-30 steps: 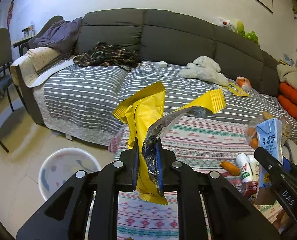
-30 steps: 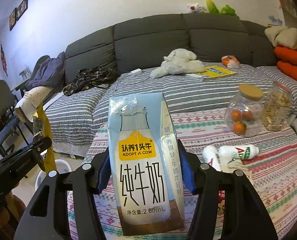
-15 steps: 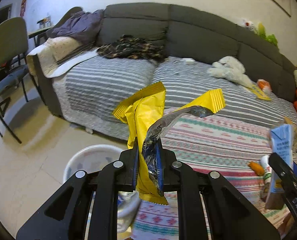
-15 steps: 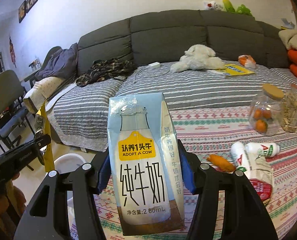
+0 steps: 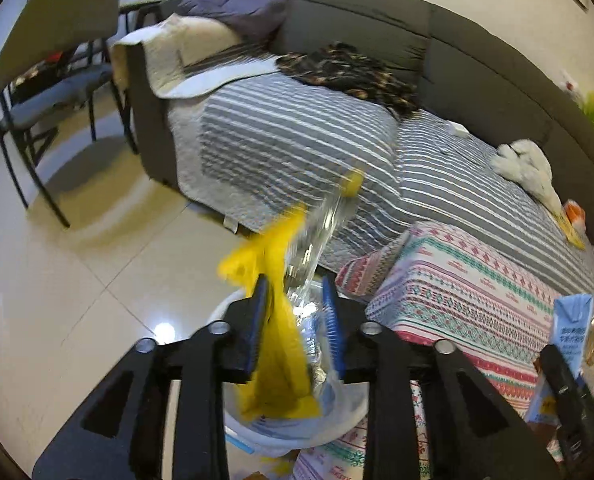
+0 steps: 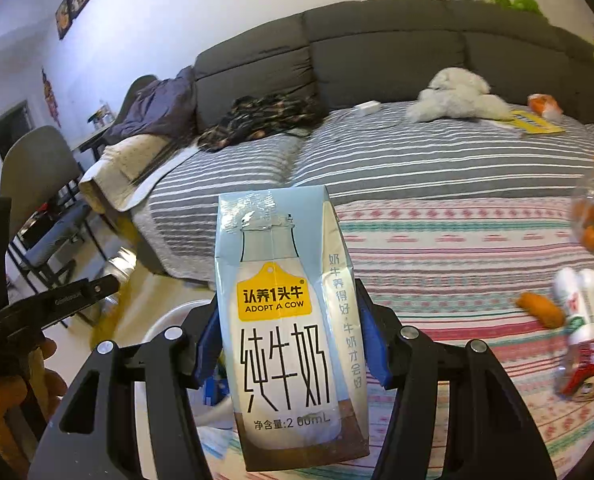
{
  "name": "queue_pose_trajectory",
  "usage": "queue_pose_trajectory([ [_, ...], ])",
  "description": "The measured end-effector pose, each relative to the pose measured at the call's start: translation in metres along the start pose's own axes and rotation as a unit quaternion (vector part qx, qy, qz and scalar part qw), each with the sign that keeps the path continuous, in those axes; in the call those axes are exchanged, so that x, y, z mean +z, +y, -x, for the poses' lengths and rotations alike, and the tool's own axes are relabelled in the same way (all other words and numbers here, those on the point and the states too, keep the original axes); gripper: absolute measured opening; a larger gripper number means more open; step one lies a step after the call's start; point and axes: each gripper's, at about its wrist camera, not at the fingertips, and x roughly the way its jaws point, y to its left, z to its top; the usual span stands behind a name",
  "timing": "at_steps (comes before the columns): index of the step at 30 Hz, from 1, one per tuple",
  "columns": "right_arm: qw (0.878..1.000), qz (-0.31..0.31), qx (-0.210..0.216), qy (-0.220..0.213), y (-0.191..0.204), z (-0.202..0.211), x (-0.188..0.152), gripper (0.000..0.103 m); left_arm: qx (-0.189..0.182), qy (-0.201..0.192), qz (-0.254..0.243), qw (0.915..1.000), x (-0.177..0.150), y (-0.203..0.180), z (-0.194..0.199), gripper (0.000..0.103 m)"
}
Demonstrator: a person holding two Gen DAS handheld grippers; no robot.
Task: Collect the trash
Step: 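Carry wrapper and milk carton to the white bin and open both tools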
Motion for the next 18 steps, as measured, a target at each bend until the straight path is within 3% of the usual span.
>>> queue_pose_trajectory([
  [1, 1.000, 0.001, 0.004, 0.002, 0.006, -0.004, 0.000, 0.057, -0.001, 0.004, 0.006, 1.0000, 0.002, 0.004, 0.000, 0.047],
  [2, 1.000, 0.003, 0.009, 0.005, 0.014, -0.008, -0.001, 0.057, -0.004, 0.008, 0.016, 0.9998, 0.004, 0.011, -0.001, 0.050],
  [18, 0.996, 0.055, 0.053, 0.039, 0.111, -0.060, -0.011, 0.057, 0.026, -0.041, 0.113, 0.9924, 0.027, 0.088, 0.036, 0.058],
])
